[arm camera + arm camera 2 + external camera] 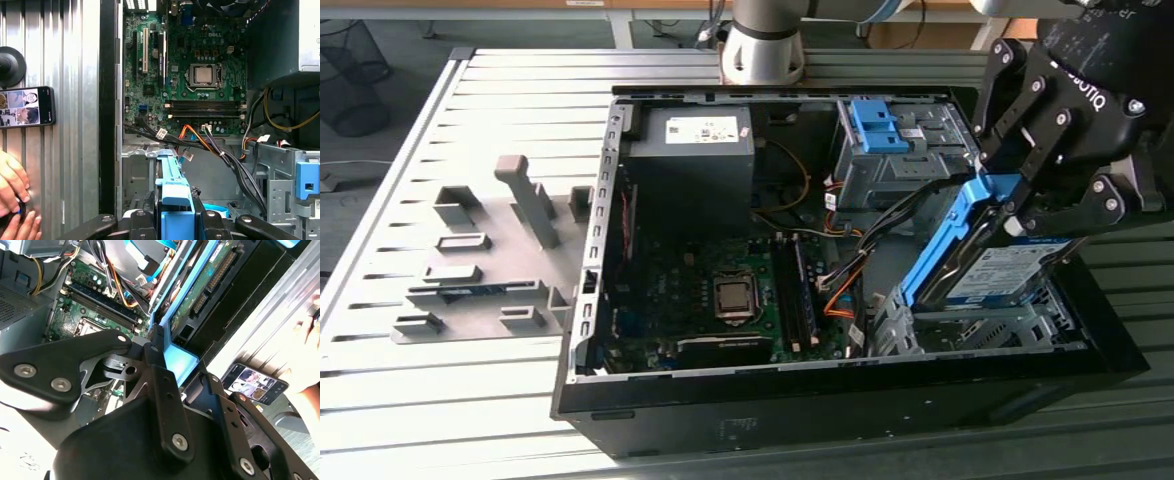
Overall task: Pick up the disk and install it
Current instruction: 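Insert the disk into the insertion slot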
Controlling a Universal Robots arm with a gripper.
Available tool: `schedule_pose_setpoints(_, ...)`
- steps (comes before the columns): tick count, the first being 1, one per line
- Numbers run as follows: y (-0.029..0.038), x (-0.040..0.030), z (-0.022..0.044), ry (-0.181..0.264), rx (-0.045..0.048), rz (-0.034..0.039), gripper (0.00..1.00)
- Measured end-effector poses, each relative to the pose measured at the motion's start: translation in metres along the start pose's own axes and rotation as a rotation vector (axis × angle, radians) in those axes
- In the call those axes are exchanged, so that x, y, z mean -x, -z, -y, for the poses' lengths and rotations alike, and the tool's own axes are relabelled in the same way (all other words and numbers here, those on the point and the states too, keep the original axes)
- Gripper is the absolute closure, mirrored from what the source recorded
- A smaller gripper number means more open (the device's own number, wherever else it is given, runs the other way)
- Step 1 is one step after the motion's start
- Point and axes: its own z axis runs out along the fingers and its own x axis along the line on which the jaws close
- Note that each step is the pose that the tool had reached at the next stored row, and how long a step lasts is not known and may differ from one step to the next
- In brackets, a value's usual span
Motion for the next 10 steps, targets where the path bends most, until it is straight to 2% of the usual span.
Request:
schedule_pose_setpoints(6,-0.0007,0.0000,0.0000,0.000,0.0002,-0.0001,0.62)
schedule_pose_setpoints(7,-0.0025,-0.0001,0.0000,0.000,0.0003,0.0001,0.56)
schedule_pose_setpoints(10,-0.0078,-0.0005,0.0001,0.000,0.0002,0.0000,0.56)
